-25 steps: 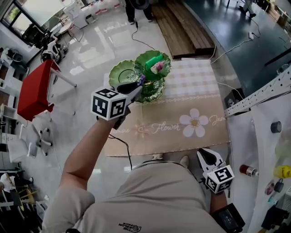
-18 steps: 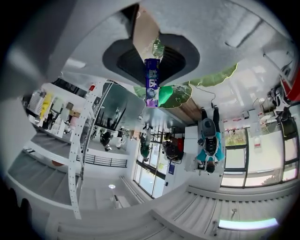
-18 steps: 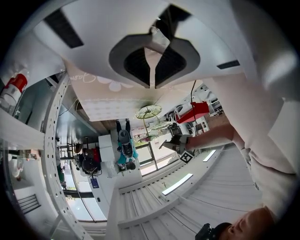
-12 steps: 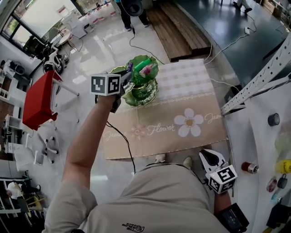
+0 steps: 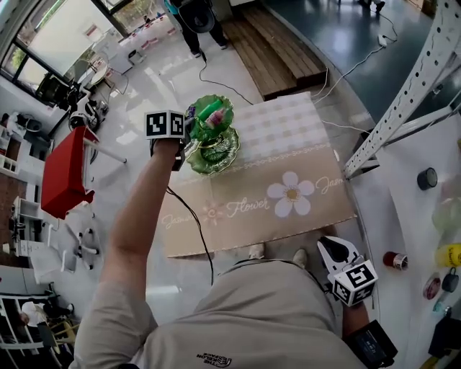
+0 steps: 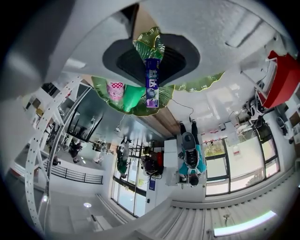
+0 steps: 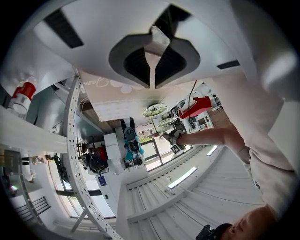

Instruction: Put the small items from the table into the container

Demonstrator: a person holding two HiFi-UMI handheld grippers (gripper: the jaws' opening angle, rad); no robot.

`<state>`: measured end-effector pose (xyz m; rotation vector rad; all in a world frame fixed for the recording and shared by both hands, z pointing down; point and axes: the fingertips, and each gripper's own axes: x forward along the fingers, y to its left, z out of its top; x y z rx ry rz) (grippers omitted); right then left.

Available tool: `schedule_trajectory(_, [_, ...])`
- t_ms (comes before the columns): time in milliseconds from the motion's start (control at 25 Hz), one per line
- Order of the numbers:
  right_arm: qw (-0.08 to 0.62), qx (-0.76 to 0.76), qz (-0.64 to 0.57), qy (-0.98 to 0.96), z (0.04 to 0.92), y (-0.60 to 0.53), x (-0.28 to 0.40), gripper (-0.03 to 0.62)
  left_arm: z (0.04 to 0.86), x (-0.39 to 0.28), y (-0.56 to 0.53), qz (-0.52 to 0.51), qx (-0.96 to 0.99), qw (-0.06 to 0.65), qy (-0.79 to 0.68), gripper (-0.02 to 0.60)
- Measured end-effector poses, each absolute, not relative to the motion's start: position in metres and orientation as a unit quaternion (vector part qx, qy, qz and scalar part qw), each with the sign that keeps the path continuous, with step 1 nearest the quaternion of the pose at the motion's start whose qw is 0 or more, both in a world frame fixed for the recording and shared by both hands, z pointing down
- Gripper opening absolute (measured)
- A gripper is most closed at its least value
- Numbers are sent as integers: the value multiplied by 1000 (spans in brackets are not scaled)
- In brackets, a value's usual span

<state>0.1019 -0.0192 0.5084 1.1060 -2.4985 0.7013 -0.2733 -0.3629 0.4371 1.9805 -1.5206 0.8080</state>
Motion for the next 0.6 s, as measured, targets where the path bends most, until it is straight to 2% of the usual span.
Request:
schedule_trajectory(480, [152,380,238,-881,510,-22,118,44,443,-271,-367,299,712,271,-575,92])
schedule_trajectory(600, [158,378,241,-880,511,-22,121,44,443,-267,-365,291,718,275,-569,113])
